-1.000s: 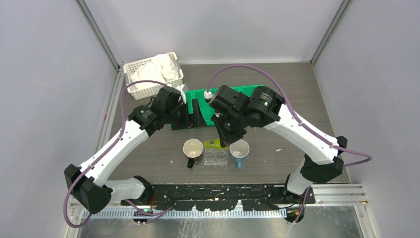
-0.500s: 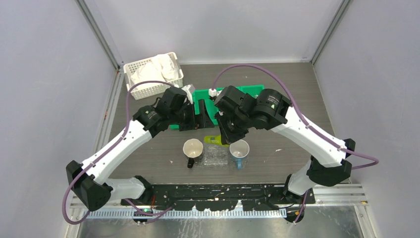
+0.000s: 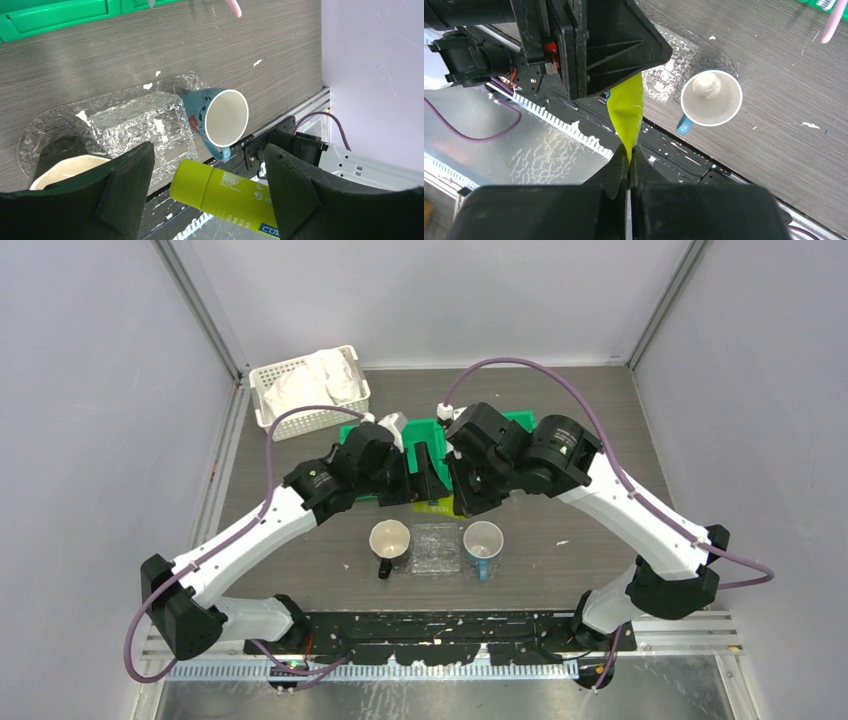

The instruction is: Prepare toiletry sets of a toothbrush and toothpaste on the tray

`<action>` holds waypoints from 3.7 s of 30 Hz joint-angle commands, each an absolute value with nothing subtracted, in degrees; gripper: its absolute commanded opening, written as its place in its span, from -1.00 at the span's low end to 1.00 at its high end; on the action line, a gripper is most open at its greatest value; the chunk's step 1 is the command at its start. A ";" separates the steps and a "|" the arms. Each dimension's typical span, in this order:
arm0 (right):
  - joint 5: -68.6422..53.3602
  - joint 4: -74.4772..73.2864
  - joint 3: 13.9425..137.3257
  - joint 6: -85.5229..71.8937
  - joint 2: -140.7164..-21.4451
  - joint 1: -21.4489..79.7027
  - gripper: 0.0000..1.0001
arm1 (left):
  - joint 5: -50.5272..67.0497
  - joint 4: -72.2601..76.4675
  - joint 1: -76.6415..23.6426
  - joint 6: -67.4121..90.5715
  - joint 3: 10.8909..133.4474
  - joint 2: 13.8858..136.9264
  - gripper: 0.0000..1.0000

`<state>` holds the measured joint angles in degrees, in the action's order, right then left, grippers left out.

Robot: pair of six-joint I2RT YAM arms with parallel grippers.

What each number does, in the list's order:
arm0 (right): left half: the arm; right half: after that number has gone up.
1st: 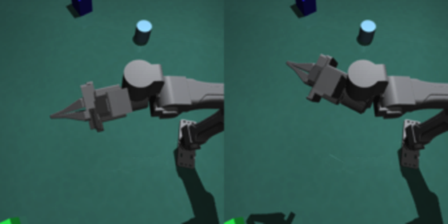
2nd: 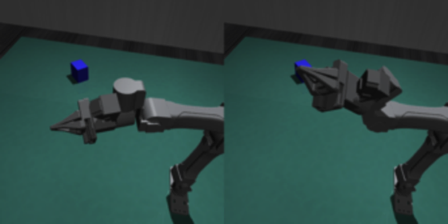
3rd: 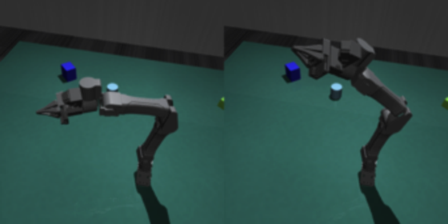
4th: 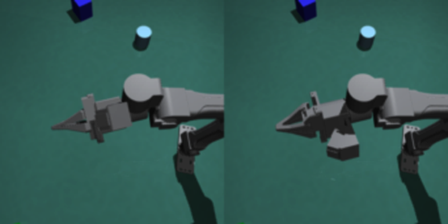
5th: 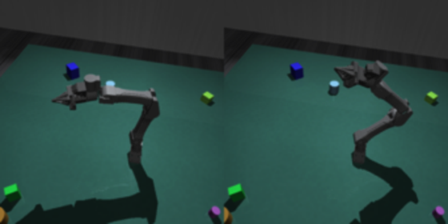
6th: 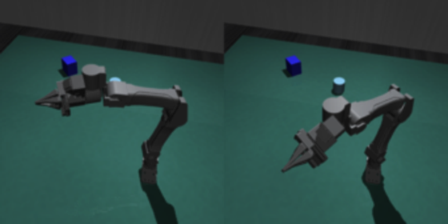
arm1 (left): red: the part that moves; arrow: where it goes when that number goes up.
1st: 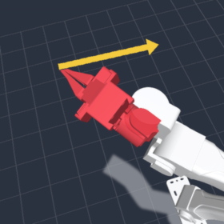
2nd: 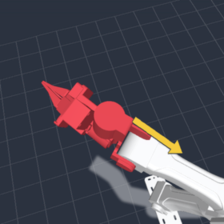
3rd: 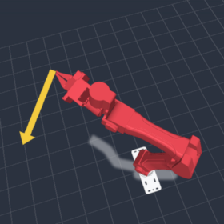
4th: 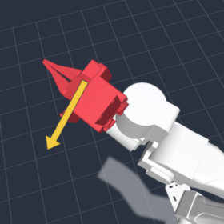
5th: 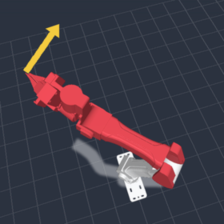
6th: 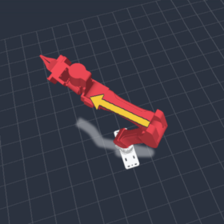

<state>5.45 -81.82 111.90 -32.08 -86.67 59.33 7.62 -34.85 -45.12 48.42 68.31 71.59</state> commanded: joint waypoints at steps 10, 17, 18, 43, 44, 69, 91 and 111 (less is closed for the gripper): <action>12.39 -69.79 111.09 -31.51 -82.74 56.08 -0.83 | 6.83 -35.68 -49.66 48.43 68.79 72.50 0.59; 11.96 -68.59 109.25 -31.20 -81.50 55.71 -0.98 | 6.77 -35.69 -49.75 48.52 69.07 73.03 0.59; 11.66 -68.35 108.84 -31.16 -81.32 55.55 -0.99 | 6.75 -35.68 -49.75 48.52 69.27 73.17 0.59; 27.82 -45.43 82.24 -20.83 -73.66 66.54 -0.98 | -3.58 -47.99 -38.94 42.79 68.74 61.43 0.99; 28.61 -45.09 81.61 -20.69 -73.46 66.53 -0.98 | -3.59 -48.07 -38.94 42.80 68.53 61.36 1.00; 25.33 -44.98 77.69 -20.96 -72.70 66.78 -0.98 | -2.39 -46.42 -38.85 43.58 65.31 61.04 1.00; 23.62 -42.08 74.12 -21.46 -73.37 67.37 -0.98 | -2.35 -45.44 -38.90 43.86 63.86 61.57 0.99; 24.50 -37.16 69.64 -20.75 -76.16 66.60 -0.98 | -2.67 -45.11 -38.50 43.59 62.96 62.19 1.00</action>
